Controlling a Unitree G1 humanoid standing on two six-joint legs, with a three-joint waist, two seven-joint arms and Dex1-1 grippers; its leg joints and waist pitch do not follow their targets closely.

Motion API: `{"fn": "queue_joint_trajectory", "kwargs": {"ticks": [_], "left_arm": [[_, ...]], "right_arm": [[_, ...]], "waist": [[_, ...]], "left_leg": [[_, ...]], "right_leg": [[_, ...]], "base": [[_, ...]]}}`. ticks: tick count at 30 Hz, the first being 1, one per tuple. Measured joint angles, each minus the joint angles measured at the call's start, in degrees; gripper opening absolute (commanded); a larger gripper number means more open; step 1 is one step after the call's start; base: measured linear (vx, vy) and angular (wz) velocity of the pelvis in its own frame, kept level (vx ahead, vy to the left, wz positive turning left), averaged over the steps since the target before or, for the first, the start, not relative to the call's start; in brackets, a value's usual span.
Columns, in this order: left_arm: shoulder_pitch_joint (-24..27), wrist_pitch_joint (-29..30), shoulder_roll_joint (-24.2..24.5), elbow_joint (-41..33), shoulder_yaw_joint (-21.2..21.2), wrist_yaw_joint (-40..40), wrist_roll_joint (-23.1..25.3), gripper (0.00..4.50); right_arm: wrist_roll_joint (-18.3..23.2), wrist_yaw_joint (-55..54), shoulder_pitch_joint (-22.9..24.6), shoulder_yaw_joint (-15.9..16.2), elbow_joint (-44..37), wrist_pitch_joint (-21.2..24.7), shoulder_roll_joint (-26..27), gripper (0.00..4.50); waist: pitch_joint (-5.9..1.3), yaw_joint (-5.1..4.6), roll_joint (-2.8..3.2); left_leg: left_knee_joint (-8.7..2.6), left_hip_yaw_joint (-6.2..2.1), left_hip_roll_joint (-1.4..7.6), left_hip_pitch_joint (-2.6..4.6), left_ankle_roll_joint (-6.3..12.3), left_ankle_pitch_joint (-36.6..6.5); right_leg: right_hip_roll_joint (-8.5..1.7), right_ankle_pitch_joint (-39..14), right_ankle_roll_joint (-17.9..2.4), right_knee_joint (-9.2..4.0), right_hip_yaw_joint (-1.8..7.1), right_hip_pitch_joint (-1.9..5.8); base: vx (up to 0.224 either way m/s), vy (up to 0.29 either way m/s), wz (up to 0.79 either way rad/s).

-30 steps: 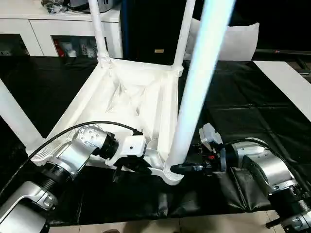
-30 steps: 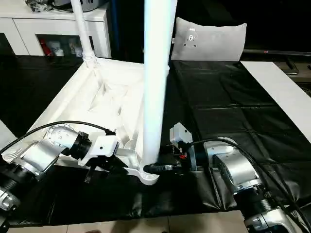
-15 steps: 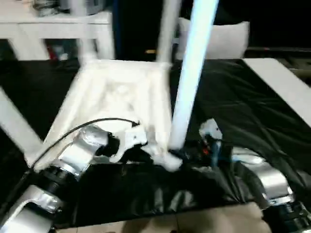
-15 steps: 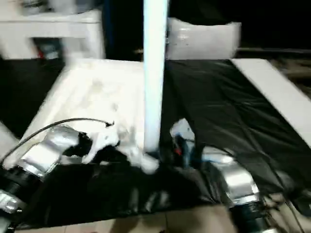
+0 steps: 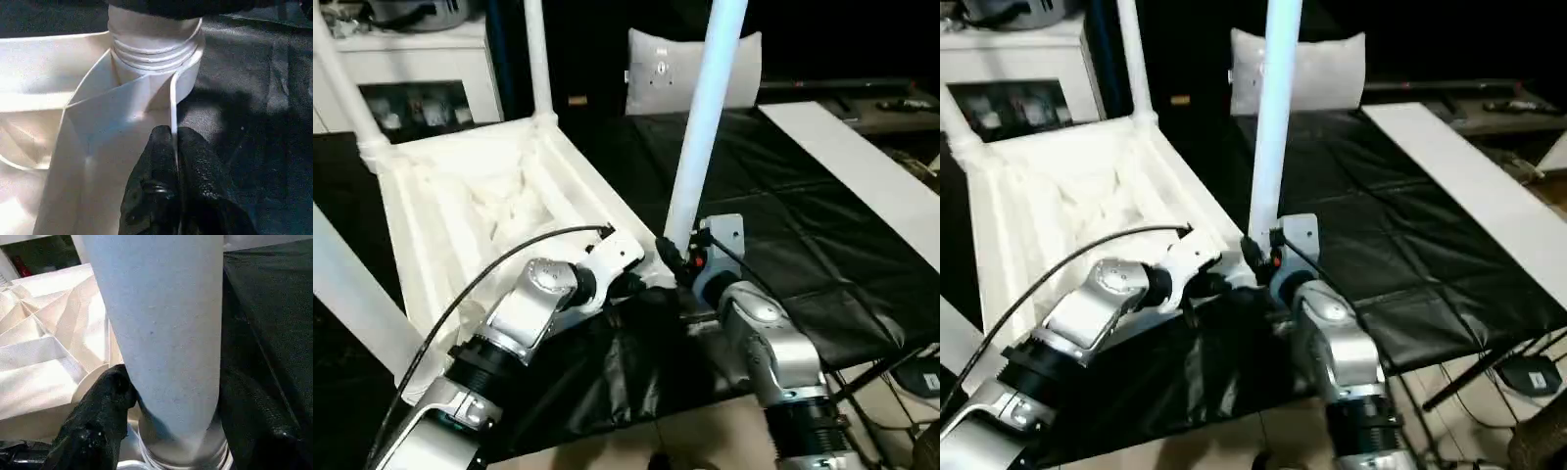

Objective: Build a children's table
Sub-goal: Rotate leg to tighten

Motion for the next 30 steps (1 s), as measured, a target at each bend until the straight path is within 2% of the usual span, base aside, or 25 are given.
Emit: {"fn": "queue_joint_trajectory", "kwargs": {"ticks": [2, 5, 8, 9, 12, 13, 16, 18, 20, 25, 28, 30], "left_arm": [[0.0, -0.31, 0.4, -0.11, -0.08, -0.43, -0.02, 0.0], [0.3, -1.8, 2.7, -0.88, -0.61, -2.82, -0.71, 0.0], [0.78, -5.1, 5.47, -1.22, -0.63, -6.07, -1.39, 0.0], [0.79, -6.26, 6.37, -1.25, -0.46, -7.59, -1.57, 0.0], [1.08, -8.71, 7.34, -1.22, -0.51, -10.6, -1.75, 0.0], [1.33, -11.7, 9.01, -1.07, -1.0, -13.86, -2.35, 0.0], [1.88, -16.38, 12.41, -0.59, -1.65, -19.69, -3.89, 0.0], [1.78, -19.04, 13.57, 0.48, -2.04, -23.71, -4.12, 0.0], [1.72, -20.33, 14.48, 0.9, -2.48, -26.56, -4.77, 0.0], [-0.28, -24.17, 16.09, 3.07, -4.93, -33.85, -5.02, 0.0], [-1.04, -26.17, 16.53, 3.91, -5.9, -36.11, -4.94, 0.0], [-2.04, -27.04, 16.59, 5.02, -6.58, -37.6, -4.83, 0.0]], "right_arm": [[0.41, 0.96, 0.18, 0.11, -0.14, -0.23, -0.35, 3.09], [2.45, 6.6, 2.0, 1.04, -2.32, -0.65, -5.11, 3.45], [4.18, 13.56, 3.49, 1.2, -4.3, -1.24, -9.4, 3.64], [4.88, 16.98, 3.49, 1.27, -5.13, -1.42, -11.14, 3.69], [5.8, 22.11, 3.47, 1.31, -6.49, -1.67, -14.16, 3.92], [7.02, 27.48, 3.47, 2.01, -6.72, -2.01, -18.23, 4.04], [8.53, 36.13, 3.4, 2.25, -6.66, -2.27, -24.87, 4.38], [9.08, 42.22, 2.88, 4.03, -6.47, -2.75, -27.8, 4.38], [9.17, 46.09, 2.25, 5.03, -5.87, -3.86, -28.75, 4.38], [10.5, 56.76, -1.24, 7.81, -1.9, -4.28, -30.62, 4.38], [11.32, 59.81, -1.77, 8.75, -1.12, -4.12, -31.15, 4.0], [11.54, 62.57, -2.51, 10.45, -0.61, -3.7, -31.97, 3.84]], "waist": [[0.0, 0.0, 0.0], [0.0, 0.49, -0.04], [-0.01, 1.54, -0.05], [-0.06, 2.08, -0.14], [-0.08, 3.41, -0.1], [-0.08, 4.15, -0.1], [-0.09, 5.45, -0.12], [-0.09, 6.27, -0.11], [-0.09, 6.67, -0.12], [-0.12, 7.59, -0.23], [-0.14, 7.88, -0.36], [-0.16, 7.92, -0.49]], "left_leg": [[0.0, 0.06, 0.0, -0.01, 0.0, 0.0], [0.01, 0.28, -0.17, -0.06, 0.03, -0.01], [0.0, 0.43, -0.2, -0.15, 0.06, -0.04], [0.01, 0.49, -0.21, -0.58, 0.04, -0.04], [-0.15, 0.7, -0.08, -0.57, 0.03, -0.02], [-0.25, 0.79, -0.01, -0.59, 0.04, -0.01], [-0.23, 0.96, 0.01, -0.46, 0.11, 0.03], [-0.23, 0.99, 0.04, -0.43, 0.07, 0.01], [-0.17, 1.02, 0.04, -0.4, 0.02, -0.01], [-0.09, 1.68, 0.04, 0.24, -0.11, -0.09], [-0.03, 1.85, 0.03, 0.24, -0.06, -0.07], [0.0, 1.9, 0.03, 0.24, -0.01, -0.04]], "right_leg": [[0.05, 0.01, -0.01, 0.04, 0.16, -0.04], [0.1, 0.15, -0.05, 0.55, 0.84, -0.3], [0.1, 0.74, -0.07, 1.03, 1.14, -0.67], [0.1, 1.02, -0.18, 1.48, 1.3, -1.06], [0.26, 1.06, -0.32, 1.95, 1.48, -1.33], [0.3, 0.93, -0.52, 2.16, 1.45, -1.46], [0.28, 0.49, -0.64, 2.65, 1.5, -1.55], [0.28, 0.43, -0.55, 2.67, 1.5, -1.54], [0.26, 0.33, -0.38, 2.68, 1.56, -1.5], [0.26, 0.35, -0.34, 2.82, 2.66, -1.39], [0.25, 0.34, -0.33, 2.8, 2.89, -1.28], [0.25, 0.34, -0.33, 2.81, 2.96, -1.24]], "base": [[0.0, 0.0, 0.0], [0.0, 0.0, 0.0], [0.0, 0.0, 0.0], [0.0, 0.0, 0.0], [0.0, 0.0, 0.0], [0.0, 0.0, 0.0], [0.017, -0.014, 0.0], [0.0, 0.0, 0.0], [0.0, 0.0, 0.0], [0.0, 0.0, 0.0], [0.0, 0.0, 0.0], [0.0, 0.0, 0.0]]}}
